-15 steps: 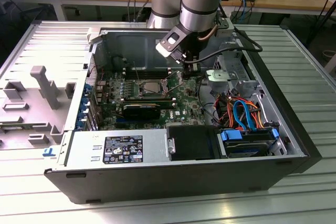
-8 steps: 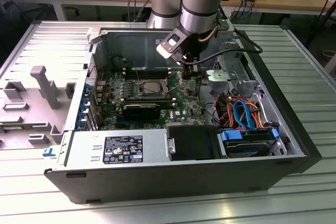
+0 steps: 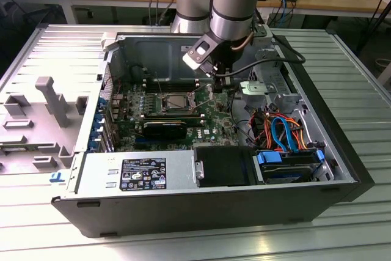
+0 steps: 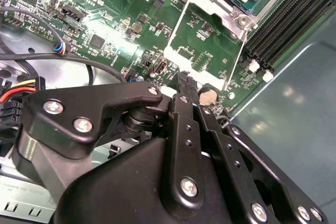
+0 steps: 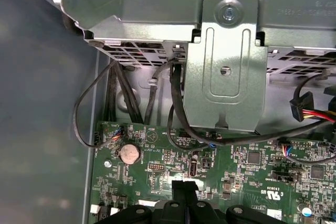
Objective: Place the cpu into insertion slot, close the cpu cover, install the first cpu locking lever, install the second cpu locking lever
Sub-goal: 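Close the cpu cover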
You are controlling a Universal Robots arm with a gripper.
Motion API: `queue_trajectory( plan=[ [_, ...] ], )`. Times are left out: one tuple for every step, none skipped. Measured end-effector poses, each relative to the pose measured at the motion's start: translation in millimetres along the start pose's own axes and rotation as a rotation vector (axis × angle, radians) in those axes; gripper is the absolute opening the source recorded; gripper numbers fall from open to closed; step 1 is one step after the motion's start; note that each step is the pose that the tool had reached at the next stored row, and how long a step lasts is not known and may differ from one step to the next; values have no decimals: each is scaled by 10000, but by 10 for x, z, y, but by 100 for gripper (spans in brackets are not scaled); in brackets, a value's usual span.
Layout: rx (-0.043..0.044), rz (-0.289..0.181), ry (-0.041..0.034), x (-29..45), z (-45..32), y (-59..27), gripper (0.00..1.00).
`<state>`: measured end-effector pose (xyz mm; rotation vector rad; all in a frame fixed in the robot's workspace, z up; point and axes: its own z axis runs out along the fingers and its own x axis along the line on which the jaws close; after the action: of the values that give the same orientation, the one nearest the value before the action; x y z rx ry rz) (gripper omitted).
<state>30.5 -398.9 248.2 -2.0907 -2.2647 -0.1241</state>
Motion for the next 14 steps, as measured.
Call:
queue_trajectory(
  plan=[
    [0,0,0,-1,4,4,11],
    [1,1,0,-1,10,9,11],
    [1,1,-1,-2,15,14,11],
    [1,3,-1,-2,15,14,11],
    [1,3,-2,-2,15,15,11],
    [1,2,-1,-2,13,16,11],
    [1,1,2,-1,2,16,11],
    [-1,0,1,3,-32,18,11],
    [-1,0,1,4,-50,18,11],
    [-1,0,2,5,-62,19,11],
    [0,-2,5,5,-63,23,11],
    [1,-1,6,5,-63,30,11],
    [13,2,5,4,-62,44,11],
    [28,3,5,5,-60,57,11]
  ],
)
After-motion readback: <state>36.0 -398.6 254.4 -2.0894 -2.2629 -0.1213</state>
